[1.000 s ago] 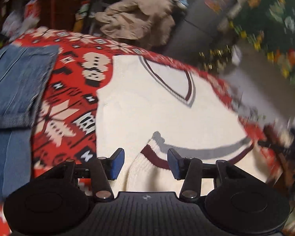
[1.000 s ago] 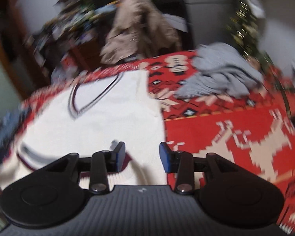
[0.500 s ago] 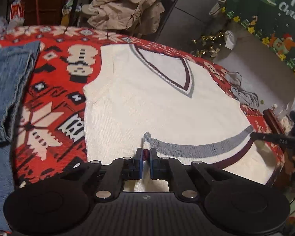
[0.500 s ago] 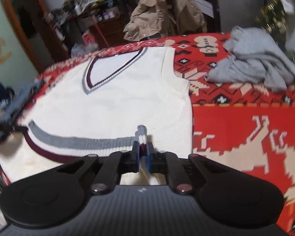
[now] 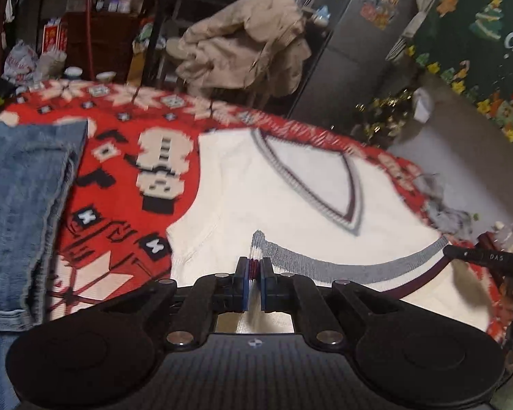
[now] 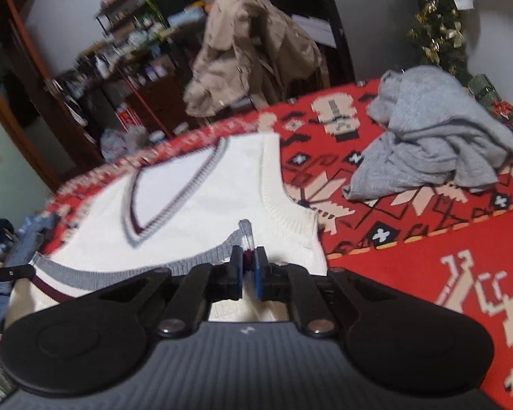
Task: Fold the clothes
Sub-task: 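Lower the folded hem onto the vest body and open both grippers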
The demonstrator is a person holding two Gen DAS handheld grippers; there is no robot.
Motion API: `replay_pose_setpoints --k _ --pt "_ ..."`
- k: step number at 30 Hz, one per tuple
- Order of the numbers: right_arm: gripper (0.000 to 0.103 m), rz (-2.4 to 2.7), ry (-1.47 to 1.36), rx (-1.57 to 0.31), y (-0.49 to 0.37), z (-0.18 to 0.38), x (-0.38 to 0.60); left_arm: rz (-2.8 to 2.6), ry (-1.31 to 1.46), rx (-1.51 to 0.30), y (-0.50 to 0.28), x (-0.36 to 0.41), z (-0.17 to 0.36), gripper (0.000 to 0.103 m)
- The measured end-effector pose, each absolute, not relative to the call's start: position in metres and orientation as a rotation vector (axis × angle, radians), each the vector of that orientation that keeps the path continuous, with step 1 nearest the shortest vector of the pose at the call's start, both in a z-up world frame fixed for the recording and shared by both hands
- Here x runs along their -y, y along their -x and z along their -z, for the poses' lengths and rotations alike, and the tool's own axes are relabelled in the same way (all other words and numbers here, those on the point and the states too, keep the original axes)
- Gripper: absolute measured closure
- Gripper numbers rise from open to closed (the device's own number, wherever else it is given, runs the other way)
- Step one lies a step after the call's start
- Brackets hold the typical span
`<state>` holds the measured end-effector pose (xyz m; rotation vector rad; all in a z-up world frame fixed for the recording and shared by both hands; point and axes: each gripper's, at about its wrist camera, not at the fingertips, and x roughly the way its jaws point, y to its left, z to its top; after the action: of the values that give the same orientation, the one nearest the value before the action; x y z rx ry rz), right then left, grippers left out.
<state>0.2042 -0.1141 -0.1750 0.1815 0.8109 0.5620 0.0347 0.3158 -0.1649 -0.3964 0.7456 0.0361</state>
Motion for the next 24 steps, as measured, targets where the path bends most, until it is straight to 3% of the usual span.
replay_pose_setpoints --k 11,16,18,20,21,22,24 --pt "0.096 -0.487 -0.19 -0.824 -0.219 0.191 0.098 -0.05 0.513 -0.712 -0.032 -0.327 0.176 0.097" --pt "0.096 -0.473 -0.176 -0.843 -0.225 0.195 0.095 -0.071 0.436 -0.738 -0.035 -0.32 0.184 0.097" --pt "0.096 -0.475 -0.145 -0.829 -0.224 0.198 0.093 -0.077 0.391 -0.741 -0.035 -0.315 0.182 0.092" --pt "0.091 -0.458 -0.082 -0.803 -0.222 0.198 0.088 -0.091 0.355 -0.739 -0.035 -0.312 0.181 0.09" --pt "0.082 -0.442 -0.044 -0.787 -0.22 0.196 0.085 -0.099 0.339 -0.738 -0.035 -0.311 0.18 0.087" --pt "0.073 -0.433 -0.024 -0.777 -0.219 0.195 0.083 -0.109 0.328 -0.737 -0.035 -0.311 0.178 0.082" --pt "0.065 -0.419 -0.024 -0.758 -0.217 0.19 0.084 -0.139 0.302 -0.716 -0.031 -0.31 0.173 0.067"
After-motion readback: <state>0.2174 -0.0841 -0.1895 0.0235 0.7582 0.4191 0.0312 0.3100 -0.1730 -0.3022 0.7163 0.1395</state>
